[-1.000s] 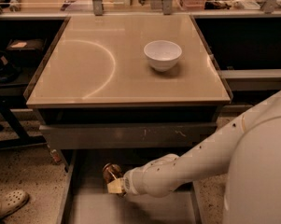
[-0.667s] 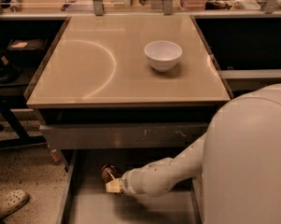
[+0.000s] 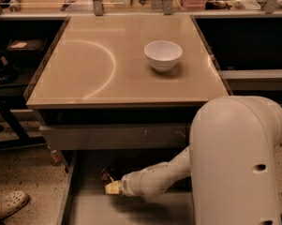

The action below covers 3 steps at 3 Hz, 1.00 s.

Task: Place orange can into middle drawer

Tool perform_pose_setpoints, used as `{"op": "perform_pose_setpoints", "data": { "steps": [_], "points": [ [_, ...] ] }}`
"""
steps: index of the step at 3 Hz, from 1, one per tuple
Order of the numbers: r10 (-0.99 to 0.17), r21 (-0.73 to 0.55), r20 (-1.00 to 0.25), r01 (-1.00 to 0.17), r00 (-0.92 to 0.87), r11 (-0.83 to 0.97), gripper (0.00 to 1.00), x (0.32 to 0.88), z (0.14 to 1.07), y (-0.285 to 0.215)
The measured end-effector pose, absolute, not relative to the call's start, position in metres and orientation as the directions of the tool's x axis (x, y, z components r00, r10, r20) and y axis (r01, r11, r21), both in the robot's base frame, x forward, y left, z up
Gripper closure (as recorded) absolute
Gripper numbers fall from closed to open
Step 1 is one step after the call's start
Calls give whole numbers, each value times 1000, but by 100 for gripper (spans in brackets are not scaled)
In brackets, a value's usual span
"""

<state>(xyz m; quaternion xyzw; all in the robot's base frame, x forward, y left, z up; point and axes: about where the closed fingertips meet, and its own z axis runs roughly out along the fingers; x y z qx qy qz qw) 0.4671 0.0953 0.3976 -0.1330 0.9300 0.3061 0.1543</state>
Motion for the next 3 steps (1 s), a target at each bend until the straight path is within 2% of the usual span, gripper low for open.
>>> {"op": "perform_pose_setpoints", "data": {
  "steps": [1, 2, 3],
  "points": [
    [-141, 540, -360, -330, -922, 774, 100, 472, 387, 95],
    [-78, 548, -367, -283, -927, 787, 100, 495, 356, 89],
    [-78, 548, -367, -283, -927, 787, 100, 495, 357, 89]
  ]
}}
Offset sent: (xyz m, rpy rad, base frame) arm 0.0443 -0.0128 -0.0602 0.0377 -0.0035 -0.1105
